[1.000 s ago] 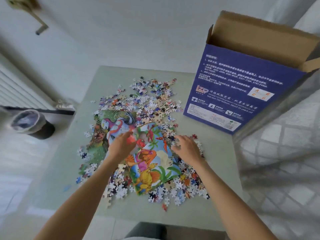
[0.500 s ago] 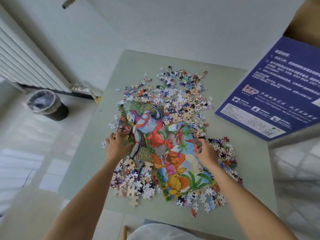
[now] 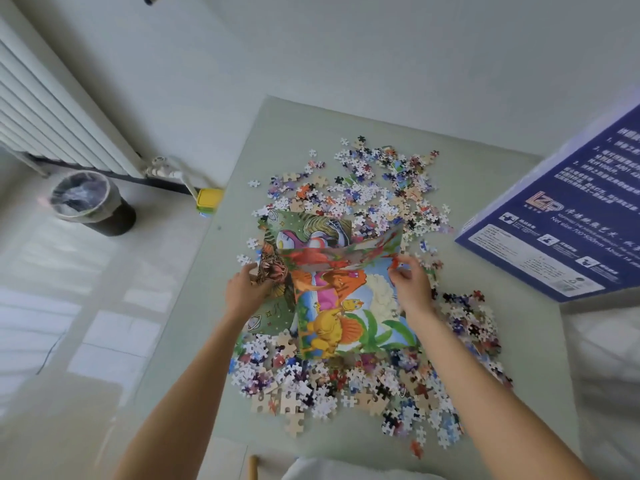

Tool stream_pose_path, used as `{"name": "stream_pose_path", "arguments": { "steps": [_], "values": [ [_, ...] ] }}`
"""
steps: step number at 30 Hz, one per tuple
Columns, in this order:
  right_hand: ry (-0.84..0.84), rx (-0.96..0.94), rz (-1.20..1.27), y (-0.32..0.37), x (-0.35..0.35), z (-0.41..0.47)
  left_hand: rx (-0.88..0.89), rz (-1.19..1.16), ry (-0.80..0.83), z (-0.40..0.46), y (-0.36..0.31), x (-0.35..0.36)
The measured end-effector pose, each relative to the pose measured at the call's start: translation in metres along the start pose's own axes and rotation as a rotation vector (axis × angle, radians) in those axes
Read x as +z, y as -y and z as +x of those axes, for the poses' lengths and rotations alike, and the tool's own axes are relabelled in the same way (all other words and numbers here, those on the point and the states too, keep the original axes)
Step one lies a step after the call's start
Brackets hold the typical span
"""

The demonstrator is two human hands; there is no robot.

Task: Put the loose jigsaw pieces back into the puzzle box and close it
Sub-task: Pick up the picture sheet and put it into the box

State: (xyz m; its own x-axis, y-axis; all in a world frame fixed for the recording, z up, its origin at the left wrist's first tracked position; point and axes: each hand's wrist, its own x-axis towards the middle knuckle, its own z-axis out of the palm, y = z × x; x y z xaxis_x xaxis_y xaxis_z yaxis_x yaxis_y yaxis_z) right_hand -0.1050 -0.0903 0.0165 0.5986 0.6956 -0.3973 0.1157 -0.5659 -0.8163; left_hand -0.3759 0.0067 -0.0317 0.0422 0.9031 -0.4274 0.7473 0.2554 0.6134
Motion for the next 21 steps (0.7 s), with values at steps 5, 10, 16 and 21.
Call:
{"name": "stream_pose_path", "arguments": {
  "steps": [5, 10, 16, 21],
  "values": [
    [-0.043, 0.161, -0.057, -0.001, 0.066, 0.019, -0.047, -0.245, -0.053, -0.003, -0.016, -0.004],
    [-0.06, 0.218, -0.076, -0.001, 0.078, 0.018, -0.113, -0.274, 0.06, 0.01, -0.017, 0.0],
    [0.054, 0.176, -0.127, 0.001, 0.072, 0.02, 0.028, -0.064, -0.014, 0.009, -0.024, 0.007],
    [0.099, 0.072, -0.021, 0.013, 0.049, 0.018, 0.316, -0.154, -0.113, -0.011, -0.044, -0.004]
  ]
}}
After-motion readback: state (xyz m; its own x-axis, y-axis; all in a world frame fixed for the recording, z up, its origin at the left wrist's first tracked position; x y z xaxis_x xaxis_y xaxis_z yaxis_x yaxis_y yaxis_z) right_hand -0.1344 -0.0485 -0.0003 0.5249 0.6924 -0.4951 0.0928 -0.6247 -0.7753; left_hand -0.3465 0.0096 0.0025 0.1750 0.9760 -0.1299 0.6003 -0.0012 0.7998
